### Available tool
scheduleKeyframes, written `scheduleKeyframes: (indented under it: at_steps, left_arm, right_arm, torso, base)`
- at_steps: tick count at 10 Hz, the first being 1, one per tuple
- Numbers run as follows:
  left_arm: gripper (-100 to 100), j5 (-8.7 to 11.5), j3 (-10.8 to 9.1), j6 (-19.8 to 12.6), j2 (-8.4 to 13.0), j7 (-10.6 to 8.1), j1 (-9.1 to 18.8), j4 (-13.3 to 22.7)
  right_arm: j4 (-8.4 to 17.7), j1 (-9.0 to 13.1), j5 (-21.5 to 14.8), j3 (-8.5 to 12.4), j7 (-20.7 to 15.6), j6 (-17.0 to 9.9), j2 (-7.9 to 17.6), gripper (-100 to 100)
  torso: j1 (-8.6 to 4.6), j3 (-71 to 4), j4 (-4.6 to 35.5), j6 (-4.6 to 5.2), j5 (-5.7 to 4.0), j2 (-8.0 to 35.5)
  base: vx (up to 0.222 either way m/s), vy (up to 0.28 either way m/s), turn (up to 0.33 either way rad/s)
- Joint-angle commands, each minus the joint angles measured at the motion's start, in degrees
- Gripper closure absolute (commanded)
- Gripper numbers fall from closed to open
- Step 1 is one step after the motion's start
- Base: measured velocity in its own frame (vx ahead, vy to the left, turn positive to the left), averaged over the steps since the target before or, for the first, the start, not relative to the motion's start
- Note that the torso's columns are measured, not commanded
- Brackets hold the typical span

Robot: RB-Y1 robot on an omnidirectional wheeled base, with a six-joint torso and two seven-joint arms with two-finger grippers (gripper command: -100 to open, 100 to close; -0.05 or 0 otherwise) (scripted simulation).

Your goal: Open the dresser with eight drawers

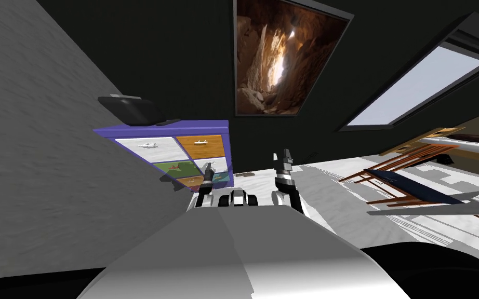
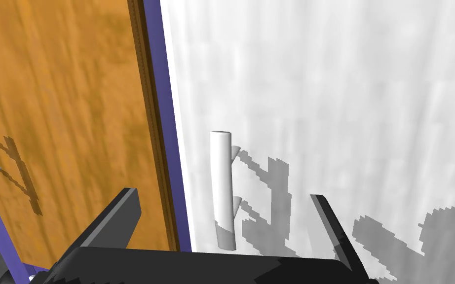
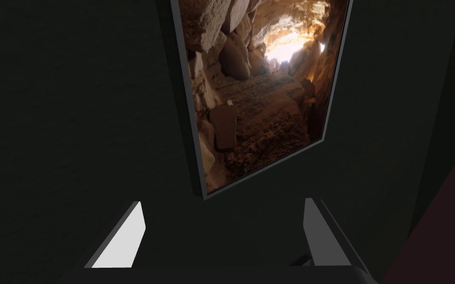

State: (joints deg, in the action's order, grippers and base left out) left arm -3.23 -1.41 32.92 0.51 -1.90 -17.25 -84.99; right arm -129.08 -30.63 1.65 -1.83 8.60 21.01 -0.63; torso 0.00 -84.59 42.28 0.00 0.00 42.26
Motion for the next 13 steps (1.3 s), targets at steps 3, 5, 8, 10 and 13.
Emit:
scheduleKeyframes:
  at_steps: [3,5,8,10,13]
  left_arm:
    - [100,0.00,-0.02,-0.28,0.01,-0.01,0.04,-0.24]
    - [100,0.89,-2.35,-1.33,1.52,-0.81,2.15,0.83]
    - [100,2.13,-5.81,-1.96,3.59,-1.73,5.37,3.74]
    - [100,2.97,-8.12,-2.38,4.96,-2.35,7.52,5.69]
    - [100,4.21,-11.58,-3.01,7.03,-3.27,10.75,8.60]
  right_arm:
    - [0.00,-0.01,0.00,0.00,0.00,0.00,0.00,0]
    - [0.00,0.00,0.00,0.00,0.00,0.00,0.00,0]
    - [0.00,0.03,0.00,-0.01,0.00,0.00,-0.01,0]
    - [0.00,0.02,0.00,-0.01,0.00,0.00,-0.01,0]
    - [0.00,0.02,0.00,0.00,0.00,0.00,0.00,0]
  torso:
    - [-0.01,-0.01,-0.01,0.00,0.01,0.01]
    - [0.01,0.12,0.00,0.03,0.03,0.13]
    - [-0.16,0.11,0.02,0.06,-0.02,0.15]
    - [-0.12,-0.03,0.07,0.00,-0.09,-0.03]
    - [-0.06,0.07,0.13,0.03,-0.08,0.14]
  base:
    - [0.027,0.002,0.001]
    - [-0.088,-0.021,-0.095]
    - [-0.207,-0.075,-0.166]
    - [-0.169,-0.088,-0.146]
    - [-0.178,-0.064,-0.149]
